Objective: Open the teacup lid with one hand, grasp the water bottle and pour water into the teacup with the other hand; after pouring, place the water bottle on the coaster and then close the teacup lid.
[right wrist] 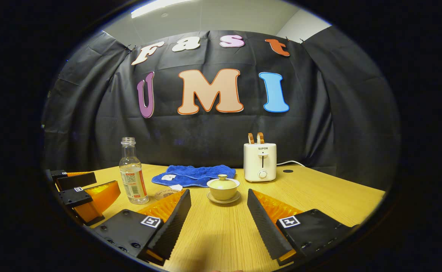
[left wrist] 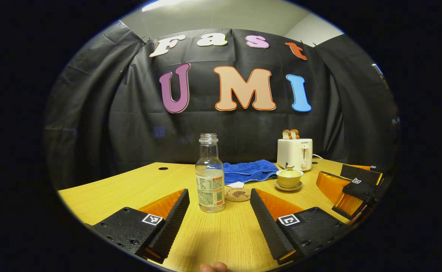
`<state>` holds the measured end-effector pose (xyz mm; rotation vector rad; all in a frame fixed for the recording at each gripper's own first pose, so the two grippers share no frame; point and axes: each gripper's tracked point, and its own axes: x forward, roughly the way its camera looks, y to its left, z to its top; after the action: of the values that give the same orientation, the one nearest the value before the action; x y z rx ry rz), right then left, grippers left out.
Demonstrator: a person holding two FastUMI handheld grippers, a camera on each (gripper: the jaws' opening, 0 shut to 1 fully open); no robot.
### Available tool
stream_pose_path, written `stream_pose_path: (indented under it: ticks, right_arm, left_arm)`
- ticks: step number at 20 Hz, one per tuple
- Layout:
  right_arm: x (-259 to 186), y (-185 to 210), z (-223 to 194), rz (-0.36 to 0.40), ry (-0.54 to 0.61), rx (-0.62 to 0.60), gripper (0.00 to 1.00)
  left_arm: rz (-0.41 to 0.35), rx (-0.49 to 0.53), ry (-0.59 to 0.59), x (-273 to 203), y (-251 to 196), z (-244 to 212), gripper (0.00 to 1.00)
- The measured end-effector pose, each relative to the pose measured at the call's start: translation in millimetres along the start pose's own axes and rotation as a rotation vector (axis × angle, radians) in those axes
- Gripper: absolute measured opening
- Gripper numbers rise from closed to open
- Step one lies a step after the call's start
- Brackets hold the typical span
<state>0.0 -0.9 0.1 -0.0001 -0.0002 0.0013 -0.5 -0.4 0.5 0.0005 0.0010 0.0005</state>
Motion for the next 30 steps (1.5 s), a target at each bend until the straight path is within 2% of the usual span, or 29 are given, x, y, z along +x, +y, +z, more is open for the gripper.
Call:
stream_pose_path:
  ticks: [7, 15, 23, 26, 27, 30]
  right_arm:
    - [8, -2, -3, 0.004, 0.006, 0.000, 0.97]
    - [96, -13, -5, -0.007, 0.014, -0.003, 0.96]
    - [179, 0, -15, 0.020, 0.058, -0.025, 0.96]
    - [201, -2, -23, 0.016, 0.105, -0.024, 0.94]
    - [204, -1, -25, 0.016, 0.121, -0.025, 0.99]
    - [212, 3, -26, 0.027, 0.137, -0.038, 0.96]
  left_arm:
    - [0.001, -0.001, -0.001, 0, 0, 0, 0.94]
    - [0.001, 0.000, -0.001, 0, -1, 0, 0.94]
    - [0.001, -0.001, -0.001, 0, -1, 1, 0.95]
    - [0.001, -0.001, -0.001, 0, -1, 0, 0.95]
    - [0.001, -0.001, 0.000, 1, -1, 0, 0.95]
    - [0.001, -0.001, -0.001, 1, -1, 0, 0.94]
